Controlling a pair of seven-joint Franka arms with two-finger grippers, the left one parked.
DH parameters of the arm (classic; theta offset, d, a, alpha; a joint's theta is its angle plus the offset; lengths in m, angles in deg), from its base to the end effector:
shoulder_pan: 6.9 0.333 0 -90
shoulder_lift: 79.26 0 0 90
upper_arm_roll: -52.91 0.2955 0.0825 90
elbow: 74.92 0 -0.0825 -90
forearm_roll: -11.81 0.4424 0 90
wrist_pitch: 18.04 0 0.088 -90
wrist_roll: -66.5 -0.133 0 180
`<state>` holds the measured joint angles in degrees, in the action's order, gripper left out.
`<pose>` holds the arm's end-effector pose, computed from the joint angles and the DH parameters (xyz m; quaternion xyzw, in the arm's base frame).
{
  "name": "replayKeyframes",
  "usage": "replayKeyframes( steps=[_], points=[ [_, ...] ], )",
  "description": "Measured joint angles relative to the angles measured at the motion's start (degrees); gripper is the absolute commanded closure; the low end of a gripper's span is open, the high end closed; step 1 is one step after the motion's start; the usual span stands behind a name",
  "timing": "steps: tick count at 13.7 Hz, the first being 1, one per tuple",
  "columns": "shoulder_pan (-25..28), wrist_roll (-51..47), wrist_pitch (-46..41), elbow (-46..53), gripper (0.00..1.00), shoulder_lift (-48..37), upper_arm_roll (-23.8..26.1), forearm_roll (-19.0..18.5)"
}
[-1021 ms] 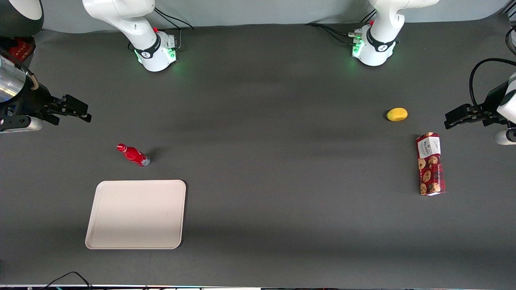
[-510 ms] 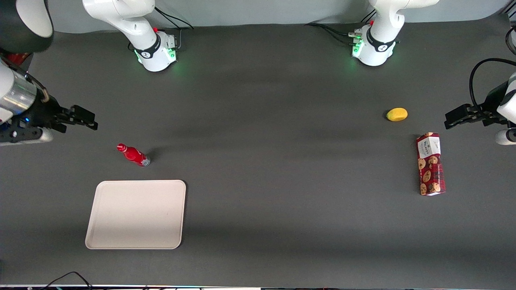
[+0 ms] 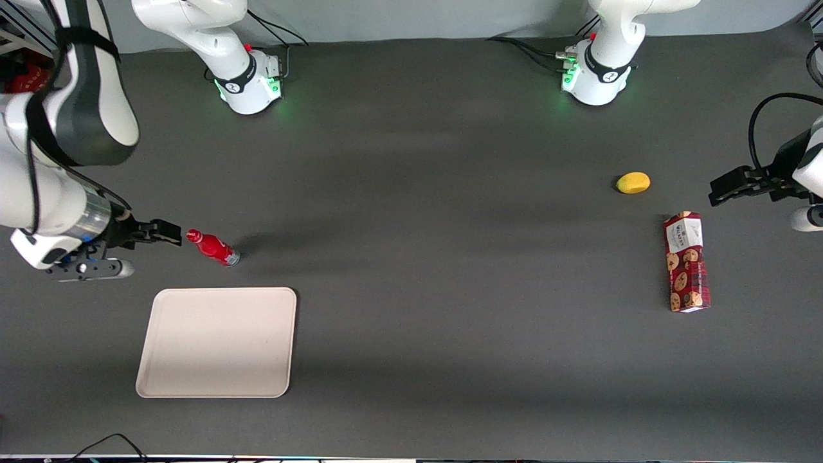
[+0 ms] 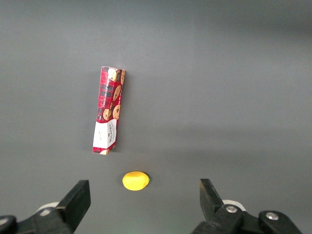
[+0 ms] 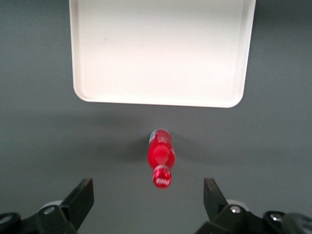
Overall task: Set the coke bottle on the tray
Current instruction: 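Close the right gripper around the bottle's cap and neck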
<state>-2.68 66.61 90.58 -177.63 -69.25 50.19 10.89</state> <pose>0.6506 0.0163 0.3761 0.9991 0.0171 -0.0355 0.0121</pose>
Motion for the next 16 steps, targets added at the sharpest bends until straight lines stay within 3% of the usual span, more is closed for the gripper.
replayKeyframes(
  steps=[7, 13, 16],
  points=[
    [-1.08, 2.27, 18.08, -17.82, 0.0, -1.08, -0.02, -0.12],
    [-1.08, 2.4, 20.66, -23.24, 0.0, -2.74, -0.02, -0.17],
    [-1.08, 2.44, 21.37, -24.16, 0.15, -3.1, -0.03, -0.17]
  ],
)
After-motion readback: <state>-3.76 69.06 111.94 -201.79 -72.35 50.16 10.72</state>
